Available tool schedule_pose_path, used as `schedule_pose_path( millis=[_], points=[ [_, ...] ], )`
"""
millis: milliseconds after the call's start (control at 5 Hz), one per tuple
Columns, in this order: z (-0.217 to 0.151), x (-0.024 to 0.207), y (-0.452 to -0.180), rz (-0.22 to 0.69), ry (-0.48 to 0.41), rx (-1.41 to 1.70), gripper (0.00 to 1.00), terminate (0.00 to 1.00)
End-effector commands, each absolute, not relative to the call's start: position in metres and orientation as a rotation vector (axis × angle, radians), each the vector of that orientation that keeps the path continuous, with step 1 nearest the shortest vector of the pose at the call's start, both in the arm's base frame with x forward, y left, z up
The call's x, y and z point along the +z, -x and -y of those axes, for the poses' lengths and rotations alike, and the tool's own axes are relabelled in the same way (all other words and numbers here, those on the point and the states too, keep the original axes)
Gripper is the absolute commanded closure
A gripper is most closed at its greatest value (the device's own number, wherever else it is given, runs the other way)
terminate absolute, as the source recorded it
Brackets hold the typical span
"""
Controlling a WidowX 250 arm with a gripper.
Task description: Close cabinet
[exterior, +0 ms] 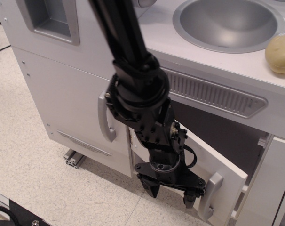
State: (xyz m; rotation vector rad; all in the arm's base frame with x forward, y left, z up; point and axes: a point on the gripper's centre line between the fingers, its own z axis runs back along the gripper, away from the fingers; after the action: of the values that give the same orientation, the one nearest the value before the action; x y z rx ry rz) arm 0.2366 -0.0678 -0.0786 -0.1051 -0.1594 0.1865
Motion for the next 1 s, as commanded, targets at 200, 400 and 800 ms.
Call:
schedule_pose_path(
  millis=[200, 400, 800],
  points=[
    [0.097, -0.073, -0.305, 0.225, 0.135, 0.308, 0.0, 0.0],
    [0.098, -0.07, -0.321, 0.246, 0.148, 0.347, 0.0, 0.0],
    [0.087, -0.053, -0.313, 0.272, 0.157, 0.345, 0.0, 0.0]
  ],
)
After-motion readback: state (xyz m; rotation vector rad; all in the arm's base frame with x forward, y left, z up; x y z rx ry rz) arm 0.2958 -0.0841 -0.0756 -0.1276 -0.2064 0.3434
